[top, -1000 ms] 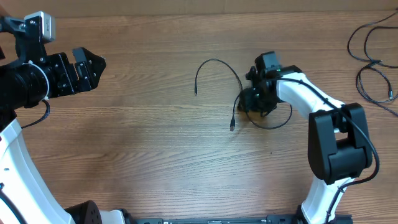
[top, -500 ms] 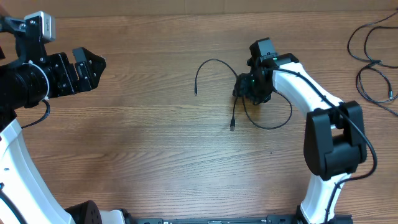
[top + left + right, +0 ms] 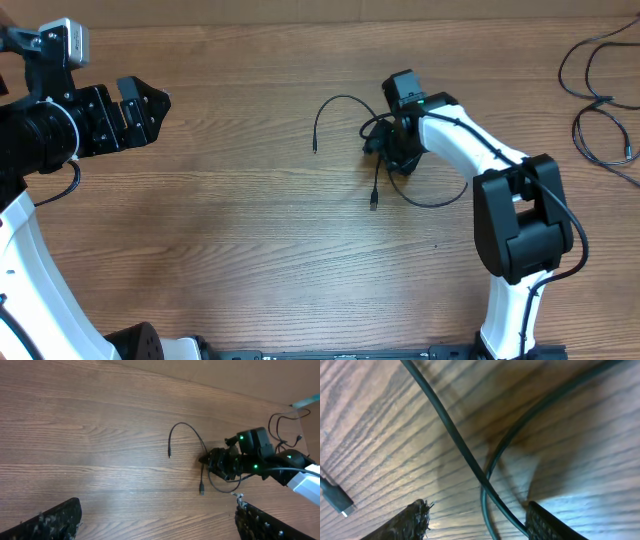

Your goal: Untangle cables

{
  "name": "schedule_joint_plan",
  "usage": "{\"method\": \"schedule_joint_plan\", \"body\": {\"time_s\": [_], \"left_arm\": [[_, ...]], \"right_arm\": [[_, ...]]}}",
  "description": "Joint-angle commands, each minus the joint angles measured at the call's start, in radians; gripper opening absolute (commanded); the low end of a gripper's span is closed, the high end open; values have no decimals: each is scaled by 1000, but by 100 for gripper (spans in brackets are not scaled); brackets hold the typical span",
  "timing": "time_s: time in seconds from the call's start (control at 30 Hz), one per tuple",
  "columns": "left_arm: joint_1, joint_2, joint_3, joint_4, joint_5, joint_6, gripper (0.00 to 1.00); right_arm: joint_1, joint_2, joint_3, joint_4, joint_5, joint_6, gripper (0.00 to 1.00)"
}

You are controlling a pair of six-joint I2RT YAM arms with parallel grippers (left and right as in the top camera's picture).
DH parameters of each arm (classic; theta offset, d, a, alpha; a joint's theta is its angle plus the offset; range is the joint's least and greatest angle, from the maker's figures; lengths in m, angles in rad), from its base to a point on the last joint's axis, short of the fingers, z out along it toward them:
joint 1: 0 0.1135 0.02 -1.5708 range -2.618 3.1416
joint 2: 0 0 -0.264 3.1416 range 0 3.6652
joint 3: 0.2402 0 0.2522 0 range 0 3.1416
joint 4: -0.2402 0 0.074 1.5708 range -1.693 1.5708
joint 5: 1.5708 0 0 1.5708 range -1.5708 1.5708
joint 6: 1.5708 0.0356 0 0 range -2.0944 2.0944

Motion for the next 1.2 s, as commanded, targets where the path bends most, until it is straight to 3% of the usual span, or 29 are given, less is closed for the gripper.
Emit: {"method": "schedule_joint_plan", "body": {"time_s": [0.0,0.27,0.3,0.33,0.37,0.57,0.7,0.87,1.17], "left_arm": [[-8,-12,-2,-2,12,20,98],[-8,-12,-2,-2,12,20,97],[-8,-12,-2,-2,12,20,97],[-8,-12,-2,-2,13,20,98],[-8,-12,-2,-2,13,20,98],[-8,-12,-2,-2,12,27,98],[-8,-12,-2,-2,12,27,98],[-8,-12,-2,-2,13,27,98],[-8,-12,-2,-2,12,27,98]], "right_arm": [[20,7,3,13,60,82,62],[42,115,3,35,24,123,61],[42,128,3,35,18,123,47],[42,145,3,34,11,123,20],[42,161,3,34,3,123,4],[42,201,3,30,-10,110,4],[46,175,25,29,-9,13,4],[69,24,90,-41,124,-117,4],[67,-284,222,-200,156,-263,4]]}}
